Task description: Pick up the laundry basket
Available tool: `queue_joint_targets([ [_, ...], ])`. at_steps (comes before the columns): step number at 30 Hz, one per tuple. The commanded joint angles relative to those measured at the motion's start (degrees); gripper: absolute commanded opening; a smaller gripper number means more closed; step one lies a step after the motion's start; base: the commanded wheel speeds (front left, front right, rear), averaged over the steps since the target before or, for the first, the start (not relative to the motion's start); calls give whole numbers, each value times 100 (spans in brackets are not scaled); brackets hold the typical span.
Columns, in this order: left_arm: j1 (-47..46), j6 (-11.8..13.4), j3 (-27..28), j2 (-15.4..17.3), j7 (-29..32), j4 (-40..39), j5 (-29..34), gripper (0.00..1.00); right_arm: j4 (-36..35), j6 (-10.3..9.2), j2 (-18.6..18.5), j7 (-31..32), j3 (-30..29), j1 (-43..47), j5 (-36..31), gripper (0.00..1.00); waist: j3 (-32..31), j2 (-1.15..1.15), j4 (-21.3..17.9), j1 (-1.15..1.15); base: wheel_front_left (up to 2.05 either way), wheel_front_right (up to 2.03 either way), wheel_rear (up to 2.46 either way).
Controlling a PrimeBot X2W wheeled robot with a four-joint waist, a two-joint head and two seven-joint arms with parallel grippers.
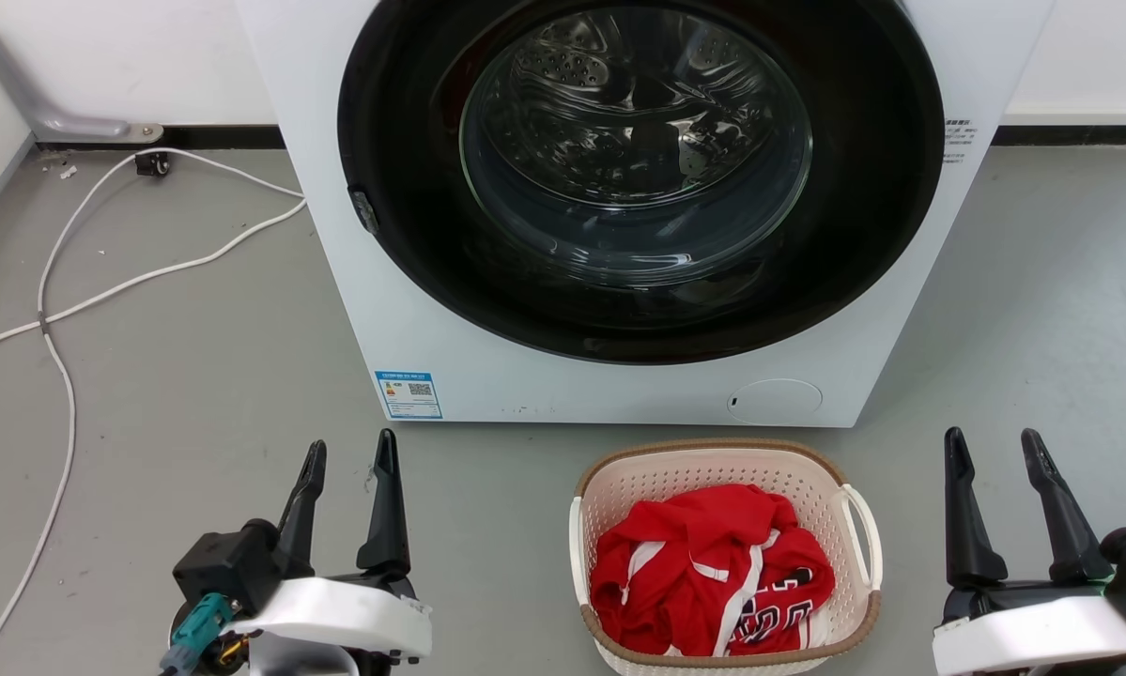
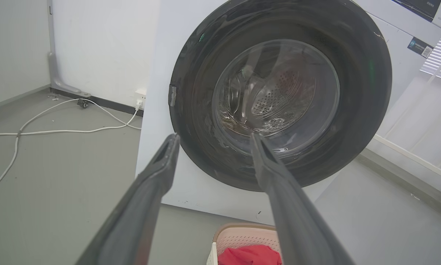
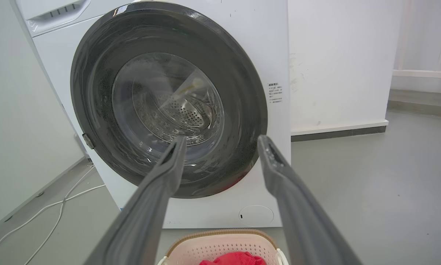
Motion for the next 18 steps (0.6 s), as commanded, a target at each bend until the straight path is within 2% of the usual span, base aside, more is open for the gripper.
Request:
queue_joint_targets([
  [1,43,25,-14,13,-51,-51,159,100,-84,0,-27,-55,-4,35,-163,100,2,0,-2,0,0,0,0],
  [18,126,122,-170,14,-243,-17,1014,100,-135,-1,-30,-247,6,172,-832,100,-37,0,-6,0,0,0,0],
])
